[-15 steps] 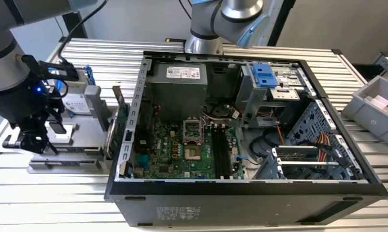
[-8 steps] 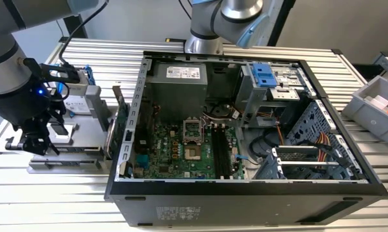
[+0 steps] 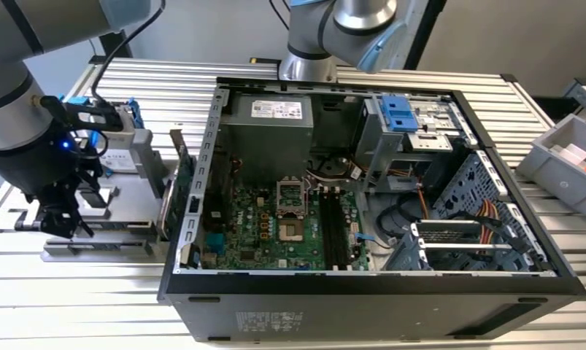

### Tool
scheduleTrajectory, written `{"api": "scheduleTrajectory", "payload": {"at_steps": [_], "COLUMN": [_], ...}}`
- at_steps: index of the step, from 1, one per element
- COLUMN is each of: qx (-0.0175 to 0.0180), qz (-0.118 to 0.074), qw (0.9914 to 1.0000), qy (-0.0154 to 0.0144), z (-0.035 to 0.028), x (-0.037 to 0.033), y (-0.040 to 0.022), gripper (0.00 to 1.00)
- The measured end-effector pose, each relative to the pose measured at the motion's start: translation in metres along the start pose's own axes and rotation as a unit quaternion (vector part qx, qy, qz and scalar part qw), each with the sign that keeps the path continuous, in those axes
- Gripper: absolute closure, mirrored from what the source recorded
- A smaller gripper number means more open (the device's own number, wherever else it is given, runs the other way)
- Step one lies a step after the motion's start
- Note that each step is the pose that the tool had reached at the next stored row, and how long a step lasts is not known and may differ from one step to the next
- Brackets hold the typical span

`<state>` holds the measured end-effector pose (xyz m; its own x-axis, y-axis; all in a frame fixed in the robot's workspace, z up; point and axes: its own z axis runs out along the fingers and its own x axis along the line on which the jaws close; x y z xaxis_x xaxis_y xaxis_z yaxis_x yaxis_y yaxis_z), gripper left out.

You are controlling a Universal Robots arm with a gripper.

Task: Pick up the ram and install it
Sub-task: 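Pick up the ram and move it above insertion slot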

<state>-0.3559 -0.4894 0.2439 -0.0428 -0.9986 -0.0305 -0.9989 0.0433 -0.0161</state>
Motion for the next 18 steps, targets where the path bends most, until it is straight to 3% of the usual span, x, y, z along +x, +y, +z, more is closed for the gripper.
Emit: {"api": "scheduleTrajectory", "payload": {"at_steps": [18], "qx": [-0.0005], "qz": [-0.002], "qw": [1.0], "qy": [0.0], "z": [0.0077], "x": [0.0004], "y": [0.0029], "gripper": [0.0]}}
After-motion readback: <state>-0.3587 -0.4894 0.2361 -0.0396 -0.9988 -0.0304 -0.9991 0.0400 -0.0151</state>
